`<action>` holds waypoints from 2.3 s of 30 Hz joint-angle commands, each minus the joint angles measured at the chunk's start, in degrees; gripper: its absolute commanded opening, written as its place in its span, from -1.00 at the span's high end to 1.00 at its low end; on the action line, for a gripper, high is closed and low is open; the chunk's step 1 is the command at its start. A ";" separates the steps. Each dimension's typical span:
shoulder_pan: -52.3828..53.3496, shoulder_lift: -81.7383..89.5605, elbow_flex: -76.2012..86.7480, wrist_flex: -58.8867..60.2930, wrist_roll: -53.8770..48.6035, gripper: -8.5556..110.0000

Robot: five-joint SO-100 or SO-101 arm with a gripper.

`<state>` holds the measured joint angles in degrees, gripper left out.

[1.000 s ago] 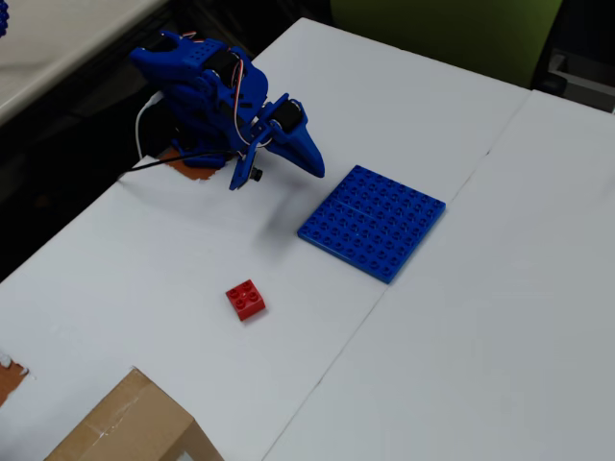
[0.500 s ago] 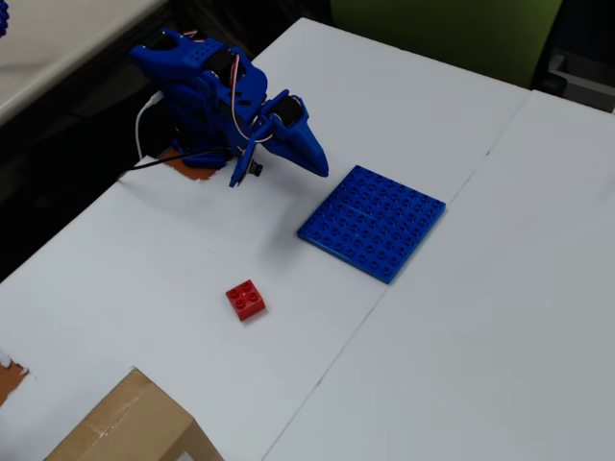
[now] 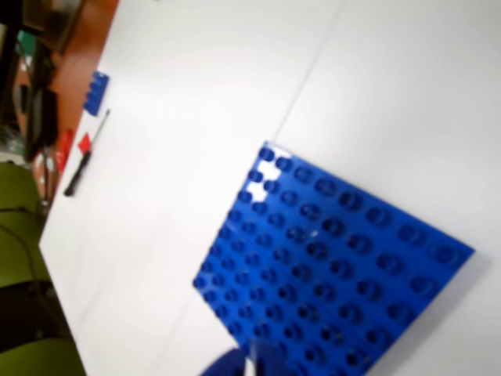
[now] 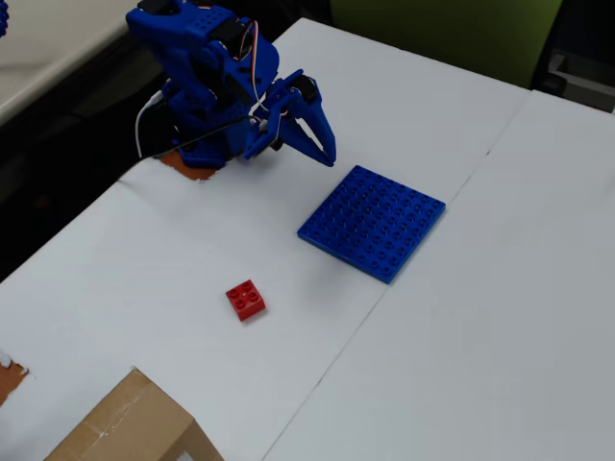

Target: Pick up the 2x2 red block and go up the 8x8 blue block.

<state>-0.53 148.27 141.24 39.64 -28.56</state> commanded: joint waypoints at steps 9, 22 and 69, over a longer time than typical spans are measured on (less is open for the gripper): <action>6.59 -26.19 -41.92 32.61 -24.43 0.78; 20.04 -55.90 -72.25 49.66 -47.81 0.76; 40.61 -82.18 -83.58 38.50 -86.75 0.57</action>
<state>39.73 65.13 60.47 78.66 -114.79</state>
